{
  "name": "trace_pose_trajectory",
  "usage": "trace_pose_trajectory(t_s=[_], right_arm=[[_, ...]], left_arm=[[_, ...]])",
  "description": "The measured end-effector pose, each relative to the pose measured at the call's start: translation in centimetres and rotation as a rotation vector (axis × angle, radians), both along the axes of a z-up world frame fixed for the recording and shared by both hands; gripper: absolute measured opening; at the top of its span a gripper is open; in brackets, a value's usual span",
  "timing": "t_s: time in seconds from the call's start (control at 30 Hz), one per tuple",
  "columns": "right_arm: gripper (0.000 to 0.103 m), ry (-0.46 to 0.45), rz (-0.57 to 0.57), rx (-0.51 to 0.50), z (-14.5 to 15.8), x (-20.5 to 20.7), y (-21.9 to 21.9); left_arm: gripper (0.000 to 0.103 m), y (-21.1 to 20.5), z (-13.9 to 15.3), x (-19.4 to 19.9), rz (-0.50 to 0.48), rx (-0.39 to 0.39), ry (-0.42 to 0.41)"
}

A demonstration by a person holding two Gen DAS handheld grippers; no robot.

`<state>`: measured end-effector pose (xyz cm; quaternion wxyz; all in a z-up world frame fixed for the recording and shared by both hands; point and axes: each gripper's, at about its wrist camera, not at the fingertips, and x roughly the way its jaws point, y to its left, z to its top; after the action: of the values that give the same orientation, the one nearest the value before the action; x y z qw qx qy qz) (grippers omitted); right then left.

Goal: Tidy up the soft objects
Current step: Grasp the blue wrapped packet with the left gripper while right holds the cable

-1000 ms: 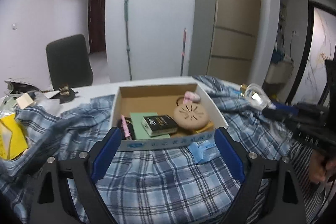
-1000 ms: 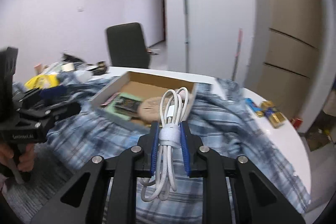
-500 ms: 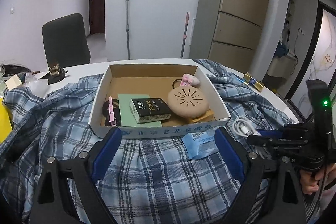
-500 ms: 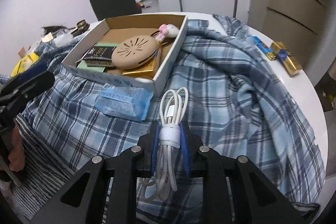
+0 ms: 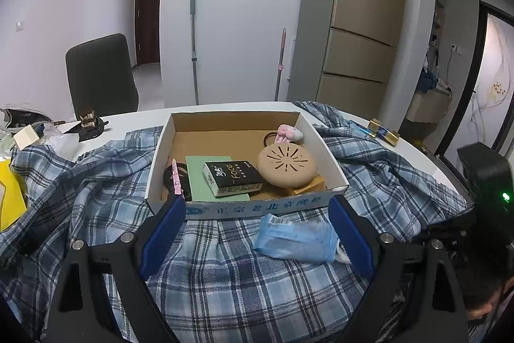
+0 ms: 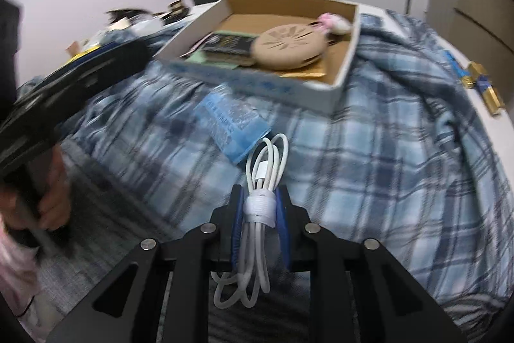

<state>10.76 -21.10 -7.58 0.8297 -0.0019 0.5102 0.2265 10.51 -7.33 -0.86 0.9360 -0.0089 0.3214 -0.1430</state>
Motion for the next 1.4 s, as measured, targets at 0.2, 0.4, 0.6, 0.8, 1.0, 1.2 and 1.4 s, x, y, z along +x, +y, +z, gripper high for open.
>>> trace_pose_trajectory(t_s=[0.2,0.4,0.6,0.8,1.0,1.2,1.4], right_arm=[[0.019,-0.04,-0.037,-0.017,0.5,-1.3,-1.4],[0.019,-0.087,-0.16,-0.027,1.2,-0.7,-5.7],[0.019,-0.101,-0.193,-0.001,1.1,-0.7,-7.4],[0.019,-0.105,-0.173,0.012,0.6,-1.0,-6.9],[0.019,-0.119,-0.168,0.019,0.8,-1.1,-6.9],[0.019,-0.125,-0.17,0.013,0.8,-1.1,-6.9],[0.019,-0.14,-0.16,0.001,0.9,-1.2,-6.7]], left_arm=[[0.093,-0.9,-0.9,1.6,-0.142,-0.006,0.064],[0.092,-4.2,-2.6,2.2,-0.397,0.162,0.12],[0.092,-6.9,-4.9,2.4,-0.451,0.312,0.21],[0.092,-7.3,-6.6,3.5,-0.448,0.329,0.289],[0.092,-8.0,-7.2,3.8,-0.459,0.341,0.314],[0.085,-7.3,-7.5,4.3,-0.437,0.3,0.331],[0.073,-6.6,-6.2,3.7,-0.401,0.28,0.252]])
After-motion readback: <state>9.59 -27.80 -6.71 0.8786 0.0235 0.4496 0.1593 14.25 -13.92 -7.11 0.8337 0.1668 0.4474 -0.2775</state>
